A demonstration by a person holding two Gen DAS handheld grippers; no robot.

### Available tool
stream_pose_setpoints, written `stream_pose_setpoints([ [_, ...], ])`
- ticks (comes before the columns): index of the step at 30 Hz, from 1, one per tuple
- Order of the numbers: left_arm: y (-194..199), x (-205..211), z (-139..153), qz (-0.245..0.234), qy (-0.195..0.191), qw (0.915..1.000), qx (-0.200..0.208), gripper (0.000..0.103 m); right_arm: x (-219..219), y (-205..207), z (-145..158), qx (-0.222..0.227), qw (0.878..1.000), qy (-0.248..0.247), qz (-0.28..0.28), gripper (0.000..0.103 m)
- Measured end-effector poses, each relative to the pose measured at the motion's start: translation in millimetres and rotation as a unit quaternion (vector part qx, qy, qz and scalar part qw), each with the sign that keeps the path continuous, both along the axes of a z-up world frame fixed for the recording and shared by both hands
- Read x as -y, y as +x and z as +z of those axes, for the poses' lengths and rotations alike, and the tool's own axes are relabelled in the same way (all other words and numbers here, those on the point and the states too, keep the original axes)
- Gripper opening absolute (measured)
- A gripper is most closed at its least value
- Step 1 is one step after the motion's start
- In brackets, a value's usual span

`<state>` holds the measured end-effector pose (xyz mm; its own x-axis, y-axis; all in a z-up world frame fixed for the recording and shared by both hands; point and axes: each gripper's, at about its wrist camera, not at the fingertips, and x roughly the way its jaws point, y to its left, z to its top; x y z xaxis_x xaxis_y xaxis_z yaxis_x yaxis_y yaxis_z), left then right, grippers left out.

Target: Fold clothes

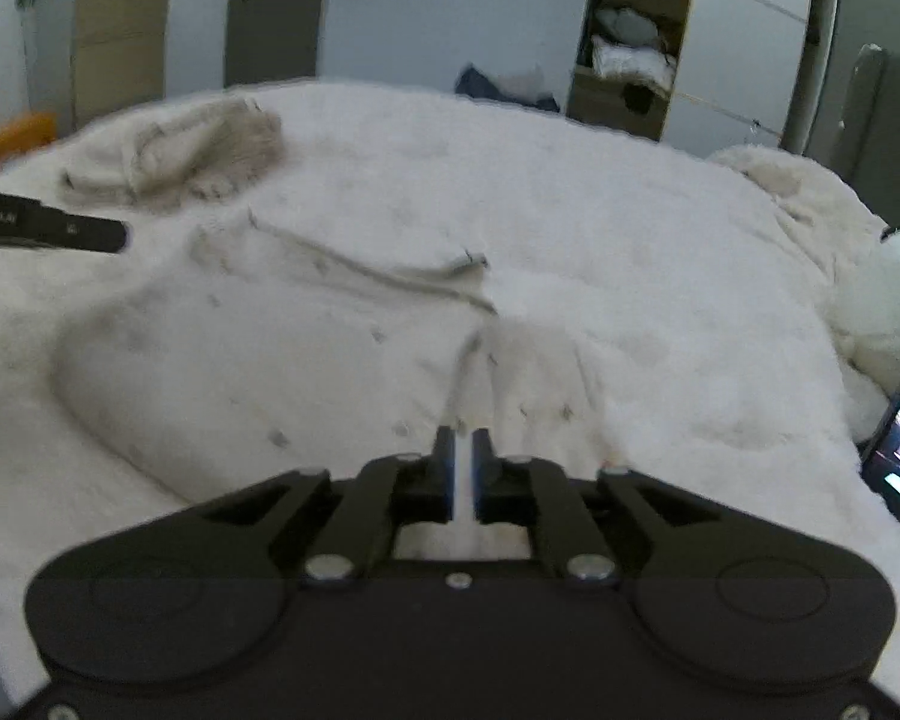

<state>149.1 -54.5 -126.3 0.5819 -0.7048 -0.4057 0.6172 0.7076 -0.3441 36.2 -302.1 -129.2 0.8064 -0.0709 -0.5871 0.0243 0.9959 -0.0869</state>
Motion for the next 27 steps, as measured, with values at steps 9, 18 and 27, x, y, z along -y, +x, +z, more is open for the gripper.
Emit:
stream_pose_setpoints([
  [9,16.3,32.0,-23.8,-0.015,0.034,0.998,-0.051,0.034,-34.1,10.7,-12.2,-0.02,0.999,-0.011,0.045,0.033],
  [18,37.4,39.6,-36.5,0.002,0.065,0.993,-0.098,0.032,-24.8,23.5,-26.1,-0.058,0.998,0.021,0.033,0.037],
  [27,43.8,-1.6,-30.2,0.081,0.059,0.991,-0.088,0.016,12.4,15.9,-20.7,-0.06,0.996,0.049,-0.043,0.04],
])
